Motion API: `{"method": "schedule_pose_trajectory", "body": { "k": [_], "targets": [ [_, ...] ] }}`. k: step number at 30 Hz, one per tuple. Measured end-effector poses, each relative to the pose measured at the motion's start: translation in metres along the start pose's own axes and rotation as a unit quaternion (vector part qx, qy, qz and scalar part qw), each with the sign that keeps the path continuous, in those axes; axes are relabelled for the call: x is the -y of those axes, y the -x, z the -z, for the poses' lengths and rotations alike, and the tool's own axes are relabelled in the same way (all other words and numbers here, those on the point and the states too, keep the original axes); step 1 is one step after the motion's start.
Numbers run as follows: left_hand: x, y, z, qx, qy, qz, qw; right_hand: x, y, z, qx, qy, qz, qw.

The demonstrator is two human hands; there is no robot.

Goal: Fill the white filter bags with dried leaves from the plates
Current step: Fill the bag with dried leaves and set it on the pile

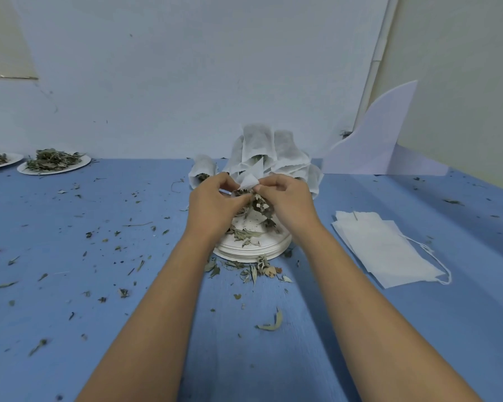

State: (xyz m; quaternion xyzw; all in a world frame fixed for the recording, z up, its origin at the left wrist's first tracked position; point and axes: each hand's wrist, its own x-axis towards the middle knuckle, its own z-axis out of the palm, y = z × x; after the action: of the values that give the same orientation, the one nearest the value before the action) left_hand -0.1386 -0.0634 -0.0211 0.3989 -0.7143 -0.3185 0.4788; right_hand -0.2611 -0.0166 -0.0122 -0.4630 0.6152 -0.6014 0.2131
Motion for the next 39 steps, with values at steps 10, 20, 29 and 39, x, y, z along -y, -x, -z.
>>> {"method": "schedule_pose_trajectory", "body": {
  "k": [10,20,29,39],
  "targets": [
    [0.008,-0.003,0.001,-0.128,-0.038,0.021,0.991,0.011,0.008,-0.01,0.076,0.161,0.135,0.975],
    [0.002,-0.002,-0.003,-0.071,0.031,-0.011,0.997,0.004,0.004,-0.012,-0.01,0.011,0.036,0.999],
    [-0.002,-0.003,-0.003,0.062,0.093,0.022,0.994,-0.001,-0.002,-0.009,-0.026,-0.123,-0.046,0.991],
    [0.002,-0.003,-0.001,-0.093,0.028,0.018,0.995,0.007,0.007,-0.01,0.105,-0.008,0.034,0.994]
  ]
}}
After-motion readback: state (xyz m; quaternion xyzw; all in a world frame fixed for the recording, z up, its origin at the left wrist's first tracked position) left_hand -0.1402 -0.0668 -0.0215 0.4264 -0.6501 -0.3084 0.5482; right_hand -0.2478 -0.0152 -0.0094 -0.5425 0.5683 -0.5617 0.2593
